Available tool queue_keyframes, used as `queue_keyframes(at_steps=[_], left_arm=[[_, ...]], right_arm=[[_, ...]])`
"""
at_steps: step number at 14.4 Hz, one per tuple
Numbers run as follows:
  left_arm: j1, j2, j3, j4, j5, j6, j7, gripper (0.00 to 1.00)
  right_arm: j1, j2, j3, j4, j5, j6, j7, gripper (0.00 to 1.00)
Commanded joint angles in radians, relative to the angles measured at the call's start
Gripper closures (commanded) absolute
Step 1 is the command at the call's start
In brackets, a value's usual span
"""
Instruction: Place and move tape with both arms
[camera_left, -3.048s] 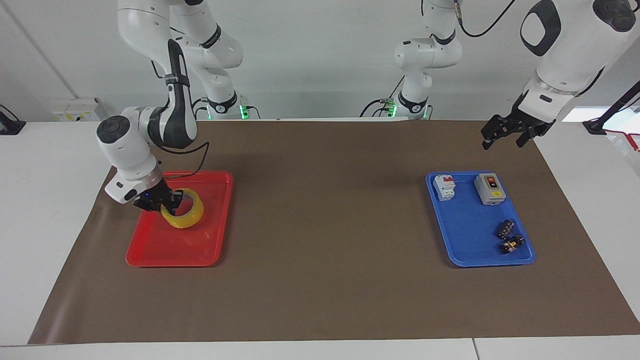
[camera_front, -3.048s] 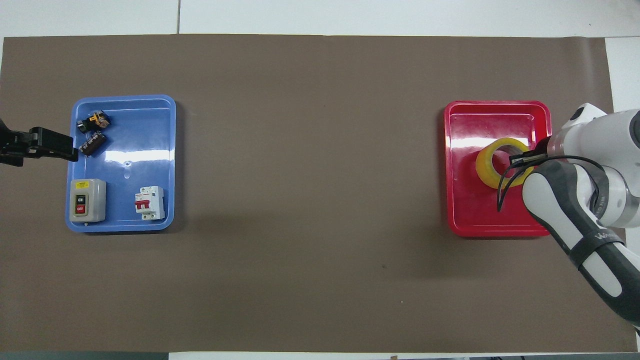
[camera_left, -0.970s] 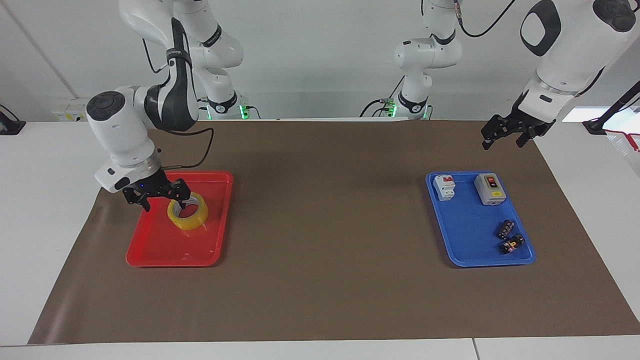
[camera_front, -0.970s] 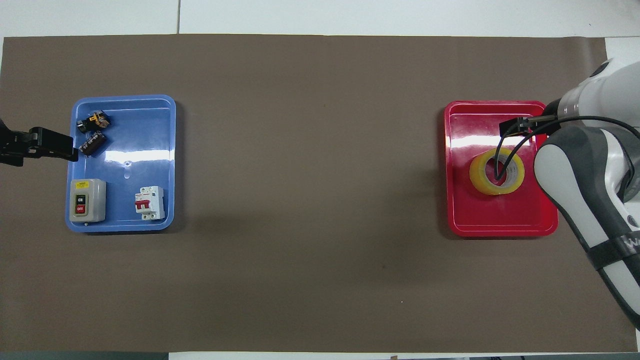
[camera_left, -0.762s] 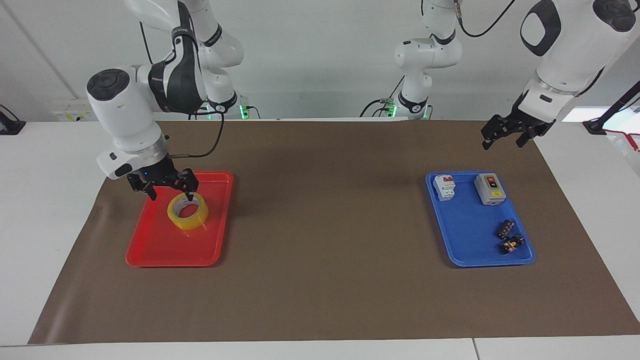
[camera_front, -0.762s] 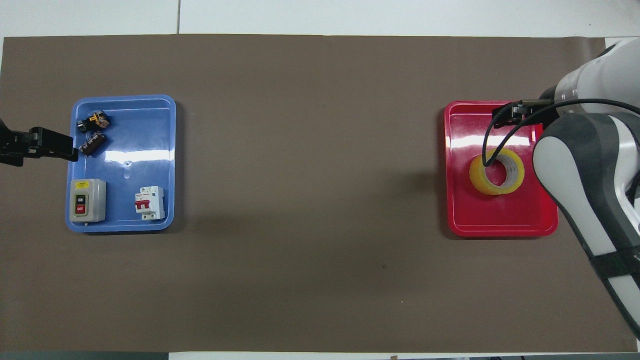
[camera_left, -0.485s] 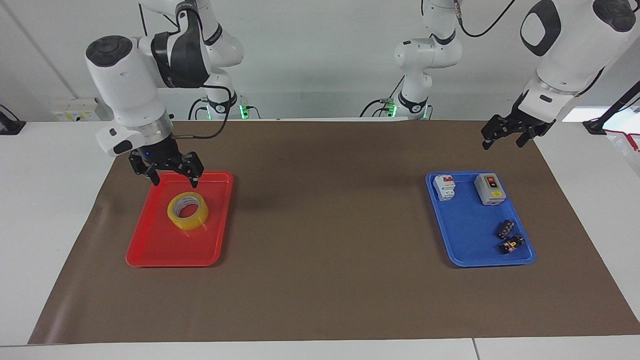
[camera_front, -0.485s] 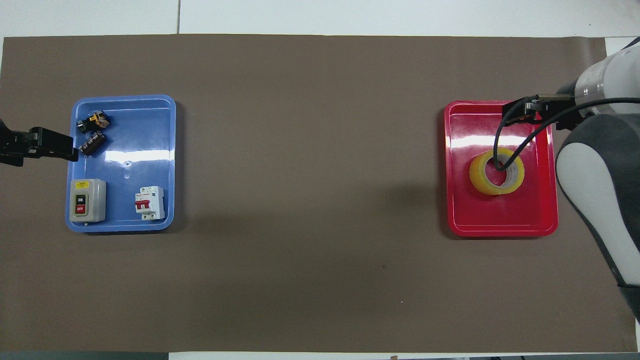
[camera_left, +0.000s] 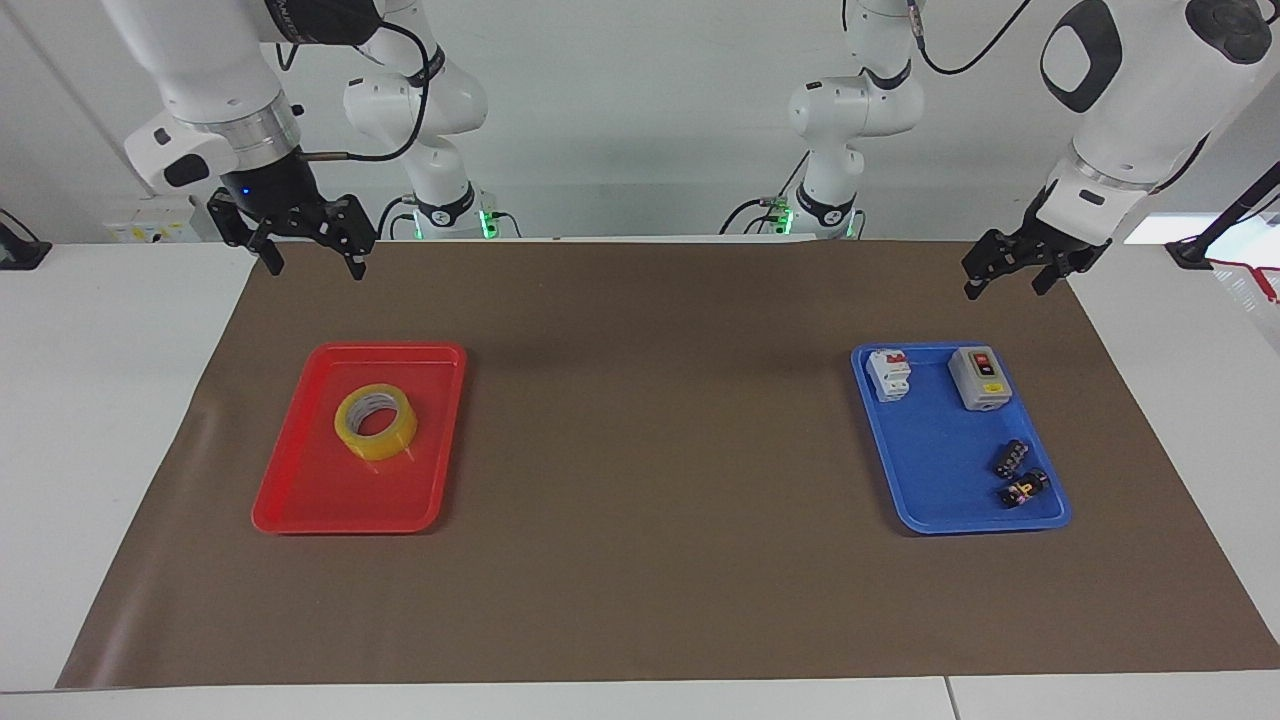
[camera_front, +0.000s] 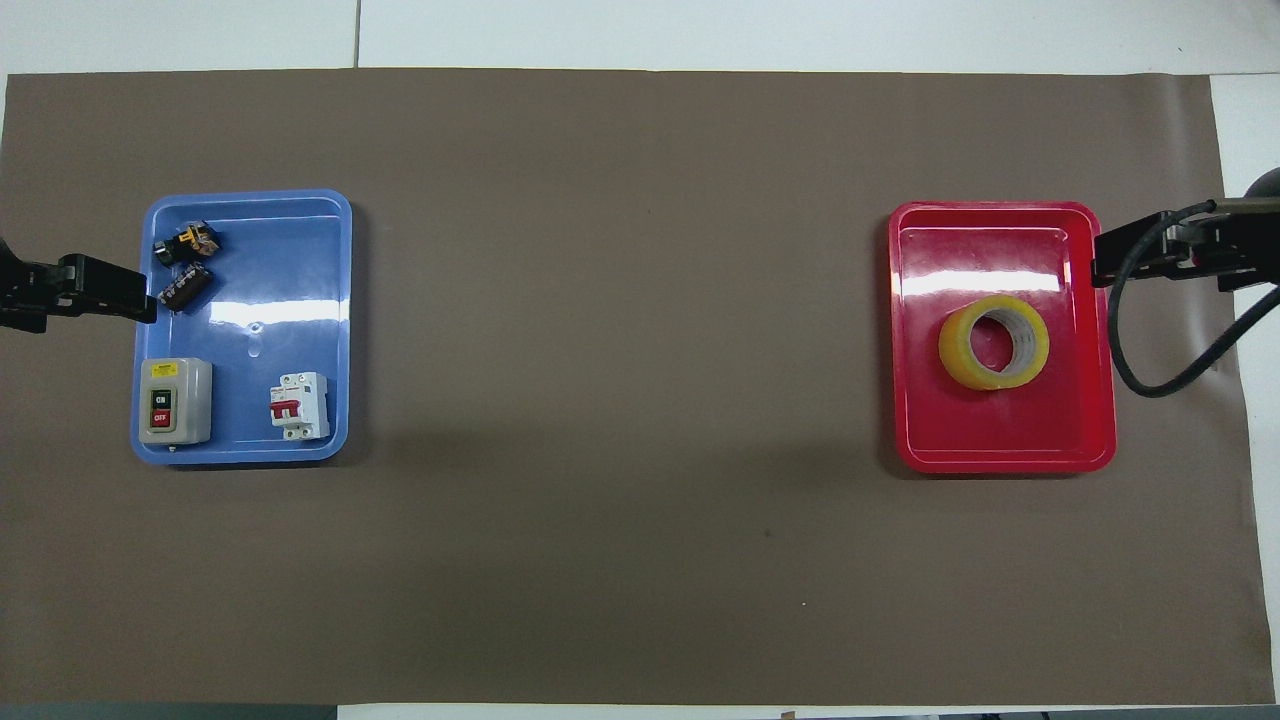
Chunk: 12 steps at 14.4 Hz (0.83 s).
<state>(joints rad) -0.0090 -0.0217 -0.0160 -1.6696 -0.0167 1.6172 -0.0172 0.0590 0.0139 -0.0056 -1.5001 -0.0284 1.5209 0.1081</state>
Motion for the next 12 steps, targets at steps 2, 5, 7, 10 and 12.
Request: queue_keyframes(at_steps=[2, 5, 7, 10, 12], left_arm=[[0.011, -0.021, -0.005, -0.016, -0.017, 0.0, 0.017, 0.0], [0.012, -0.021, -0.005, -0.018, -0.017, 0.0, 0.017, 0.0], [0.011, -0.021, -0.004, -0.016, -0.017, 0.0, 0.017, 0.0], [0.011, -0.021, -0.005, -0.016, -0.017, 0.0, 0.017, 0.0], [0.011, -0.021, -0.004, -0.016, -0.017, 0.0, 0.017, 0.0]], right_arm=[[-0.013, 0.02, 0.004, 0.023, -0.001, -0.031, -0.036, 0.0], [-0.019, 0.029, 0.004, 0.085, -0.001, -0.091, -0.039, 0.0], [-0.019, 0.032, 0.001, 0.101, -0.017, -0.117, -0.054, 0.0], [-0.021, 0.034, -0.007, 0.103, -0.024, -0.119, -0.097, 0.0], [-0.019, 0.035, -0.005, 0.101, -0.022, -0.113, -0.097, 0.0]])
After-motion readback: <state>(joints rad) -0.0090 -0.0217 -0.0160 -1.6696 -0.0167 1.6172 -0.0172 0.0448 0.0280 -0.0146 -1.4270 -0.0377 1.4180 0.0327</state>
